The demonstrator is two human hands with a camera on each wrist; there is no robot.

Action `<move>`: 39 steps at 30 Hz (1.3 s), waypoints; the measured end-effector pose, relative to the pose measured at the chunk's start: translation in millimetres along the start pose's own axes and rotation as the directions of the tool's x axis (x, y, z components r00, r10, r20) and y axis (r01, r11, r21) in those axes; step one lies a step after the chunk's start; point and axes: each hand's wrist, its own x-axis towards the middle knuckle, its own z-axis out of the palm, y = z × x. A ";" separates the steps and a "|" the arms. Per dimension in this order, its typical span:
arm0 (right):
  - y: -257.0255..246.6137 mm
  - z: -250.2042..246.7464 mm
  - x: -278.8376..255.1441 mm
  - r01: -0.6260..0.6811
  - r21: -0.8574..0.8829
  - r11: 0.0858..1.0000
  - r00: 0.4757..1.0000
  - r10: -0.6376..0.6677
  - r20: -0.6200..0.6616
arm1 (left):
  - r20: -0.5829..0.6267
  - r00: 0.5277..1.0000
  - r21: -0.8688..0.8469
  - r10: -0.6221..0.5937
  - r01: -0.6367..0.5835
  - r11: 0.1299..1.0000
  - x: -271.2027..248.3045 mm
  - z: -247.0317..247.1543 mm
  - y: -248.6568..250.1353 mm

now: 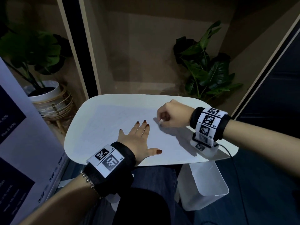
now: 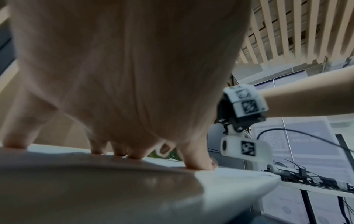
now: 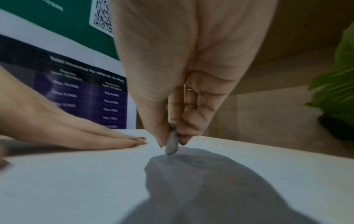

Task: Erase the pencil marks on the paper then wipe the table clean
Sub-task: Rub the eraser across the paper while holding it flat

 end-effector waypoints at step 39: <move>13.1 -3.9 7.1 -0.068 0.043 0.997 0.995 0.065 0.069 | 0.014 1.000 -0.010 -0.024 0.024 1.000 -4.8 -3.5 3.4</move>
